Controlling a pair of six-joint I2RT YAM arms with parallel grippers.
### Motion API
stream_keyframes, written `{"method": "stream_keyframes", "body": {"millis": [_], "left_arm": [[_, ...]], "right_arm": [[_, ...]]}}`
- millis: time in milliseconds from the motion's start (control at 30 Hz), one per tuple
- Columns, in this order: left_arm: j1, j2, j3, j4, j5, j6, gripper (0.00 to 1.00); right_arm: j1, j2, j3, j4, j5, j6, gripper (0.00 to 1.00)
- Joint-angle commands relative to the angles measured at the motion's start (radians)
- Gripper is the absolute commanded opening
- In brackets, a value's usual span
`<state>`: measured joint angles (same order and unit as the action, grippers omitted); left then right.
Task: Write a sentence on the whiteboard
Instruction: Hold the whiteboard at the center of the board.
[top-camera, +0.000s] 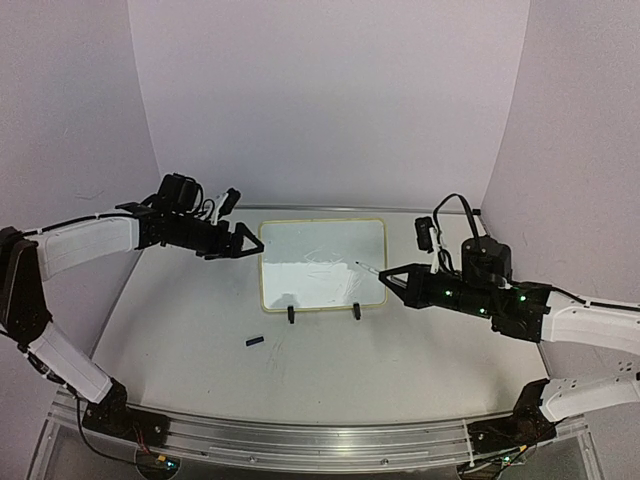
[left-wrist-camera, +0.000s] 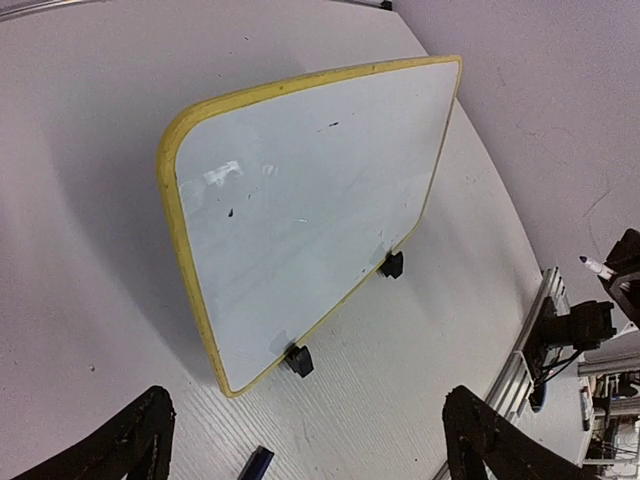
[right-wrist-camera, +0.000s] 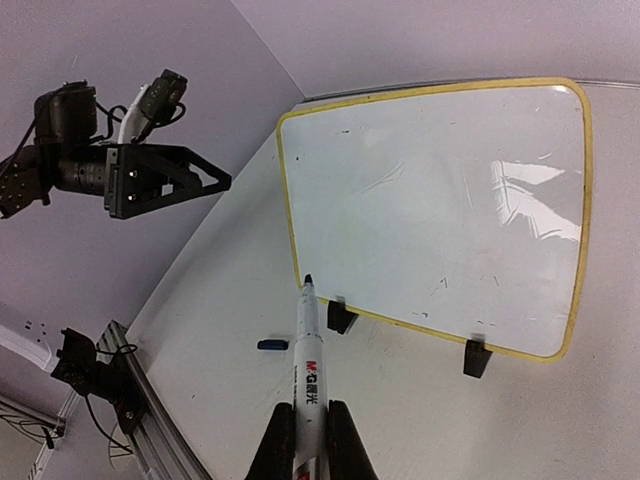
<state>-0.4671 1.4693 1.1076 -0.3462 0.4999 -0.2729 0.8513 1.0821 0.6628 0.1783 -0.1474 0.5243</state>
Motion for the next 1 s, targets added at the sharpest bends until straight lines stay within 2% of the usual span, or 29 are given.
{"method": "stream_keyframes", "body": {"millis": [0, 200, 500, 800, 967], "left_arm": [[0.100, 0.097, 0.074, 0.083, 0.226, 0.063, 0.89], [0.113, 0.218, 0.158, 0.103, 0.309, 0.032, 0.68], [0.117, 0.309, 0.223, 0.109, 0.261, 0.094, 0.47], [0.118, 0.378, 0.286, 0.114, 0.255, 0.104, 0.41], [0.117, 0.398, 0.284, 0.145, 0.310, 0.110, 0.37]], "right_arm": [[-0.001, -0.022, 0.042, 0.019, -0.050, 0.003, 0.03], [-0.001, 0.016, 0.063, 0.023, -0.088, -0.007, 0.03], [-0.001, 0.067, 0.077, 0.050, -0.140, -0.007, 0.03], [-0.001, 0.074, 0.077, 0.056, -0.144, -0.008, 0.03], [-0.001, 0.076, 0.078, 0.056, -0.148, -0.010, 0.03]]}}
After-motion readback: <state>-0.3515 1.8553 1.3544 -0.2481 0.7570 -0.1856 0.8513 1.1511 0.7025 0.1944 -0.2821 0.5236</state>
